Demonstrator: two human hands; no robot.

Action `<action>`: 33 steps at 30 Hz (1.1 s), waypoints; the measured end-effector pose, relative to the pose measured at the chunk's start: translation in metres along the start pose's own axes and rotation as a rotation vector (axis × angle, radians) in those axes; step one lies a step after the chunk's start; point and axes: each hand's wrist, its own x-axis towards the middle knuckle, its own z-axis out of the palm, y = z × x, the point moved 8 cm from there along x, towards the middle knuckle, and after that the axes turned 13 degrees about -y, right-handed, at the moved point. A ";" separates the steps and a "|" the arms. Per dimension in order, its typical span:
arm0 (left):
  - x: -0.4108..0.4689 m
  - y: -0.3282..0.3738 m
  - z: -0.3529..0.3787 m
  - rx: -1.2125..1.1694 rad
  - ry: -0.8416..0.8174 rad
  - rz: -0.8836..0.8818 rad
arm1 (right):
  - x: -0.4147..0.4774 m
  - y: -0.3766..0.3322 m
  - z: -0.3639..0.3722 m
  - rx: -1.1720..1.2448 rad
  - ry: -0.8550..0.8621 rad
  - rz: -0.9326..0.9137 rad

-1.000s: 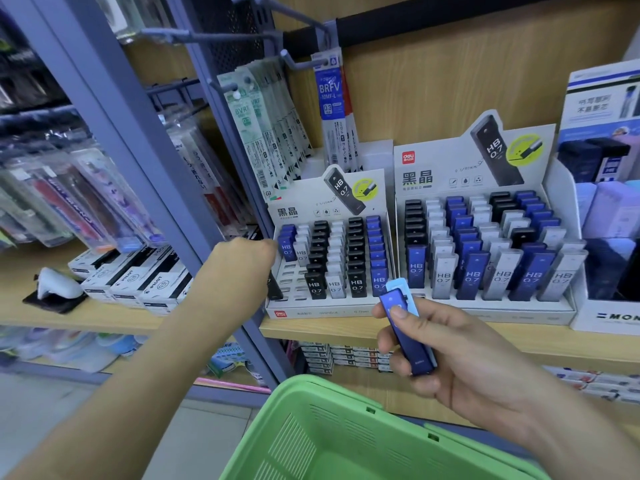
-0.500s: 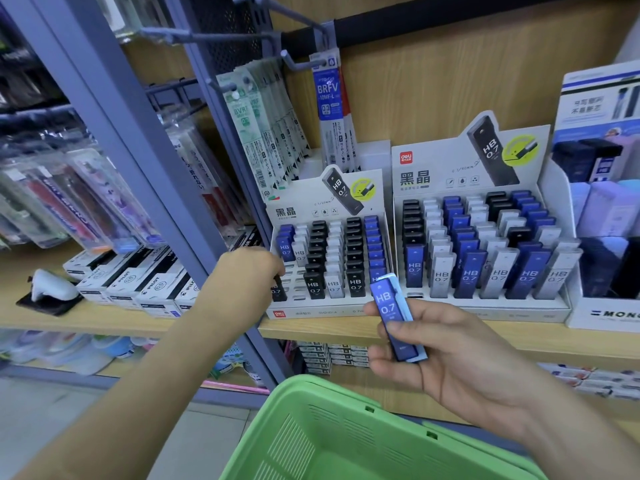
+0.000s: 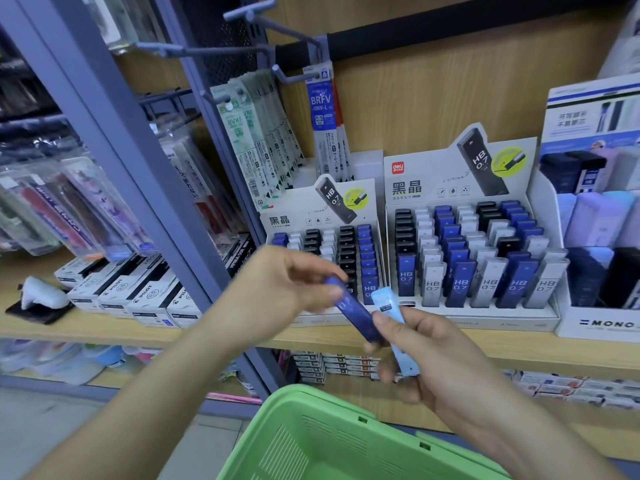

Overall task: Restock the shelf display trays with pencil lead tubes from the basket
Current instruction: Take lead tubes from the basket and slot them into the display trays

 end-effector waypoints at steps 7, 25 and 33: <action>0.004 0.019 -0.073 1.072 0.496 0.002 | -0.003 -0.004 -0.011 0.034 0.026 0.033; 0.065 -0.036 -0.062 1.269 0.204 -0.200 | -0.001 0.000 -0.004 0.077 -0.055 0.074; 0.070 -0.037 -0.063 1.282 0.282 -0.242 | -0.004 -0.006 0.000 0.224 -0.083 0.029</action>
